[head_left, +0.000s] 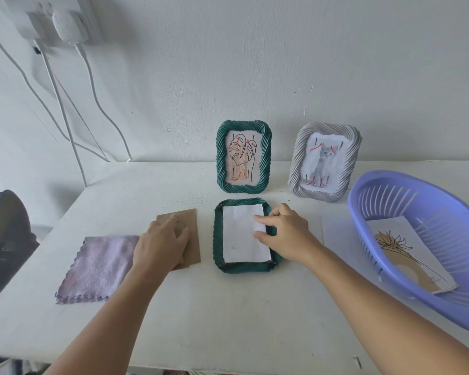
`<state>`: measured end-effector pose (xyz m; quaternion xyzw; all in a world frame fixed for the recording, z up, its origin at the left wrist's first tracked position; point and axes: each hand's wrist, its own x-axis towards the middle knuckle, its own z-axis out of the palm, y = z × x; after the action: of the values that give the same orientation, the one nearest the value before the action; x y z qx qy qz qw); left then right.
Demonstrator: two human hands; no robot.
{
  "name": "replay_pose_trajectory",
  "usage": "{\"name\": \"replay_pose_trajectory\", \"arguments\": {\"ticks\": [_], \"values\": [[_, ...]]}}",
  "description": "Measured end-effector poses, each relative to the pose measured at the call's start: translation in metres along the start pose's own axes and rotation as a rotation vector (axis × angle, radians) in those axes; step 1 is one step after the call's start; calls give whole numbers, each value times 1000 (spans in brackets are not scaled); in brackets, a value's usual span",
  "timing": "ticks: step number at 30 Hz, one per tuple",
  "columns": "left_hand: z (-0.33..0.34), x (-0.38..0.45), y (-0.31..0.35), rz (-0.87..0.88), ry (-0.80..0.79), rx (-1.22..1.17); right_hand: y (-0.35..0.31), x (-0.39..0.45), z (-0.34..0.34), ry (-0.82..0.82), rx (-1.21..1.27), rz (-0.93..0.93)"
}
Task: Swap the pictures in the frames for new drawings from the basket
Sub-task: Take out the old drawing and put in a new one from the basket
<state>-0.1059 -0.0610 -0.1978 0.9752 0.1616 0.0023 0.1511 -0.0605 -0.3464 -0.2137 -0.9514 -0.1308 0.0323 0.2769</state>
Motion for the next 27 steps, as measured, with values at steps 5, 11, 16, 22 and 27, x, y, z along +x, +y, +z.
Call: {"name": "replay_pose_trajectory", "arguments": {"ticks": [5, 11, 16, 22, 27], "values": [[0, -4, -3, -26, 52, -155, 0, 0, -1, -1, -4, -7], [-21, -5, 13, 43, 161, -293, -7, 0, -5, 190, -21, -39], [-40, -5, 48, 116, 240, -392, -36, 3, -21, 132, 252, -121], [-31, -12, 90, 212, 194, -536, -59, 2, -29, -68, 628, -61], [-21, -15, 93, 232, 154, -630, -48, -1, -24, -15, 762, -63]]}}
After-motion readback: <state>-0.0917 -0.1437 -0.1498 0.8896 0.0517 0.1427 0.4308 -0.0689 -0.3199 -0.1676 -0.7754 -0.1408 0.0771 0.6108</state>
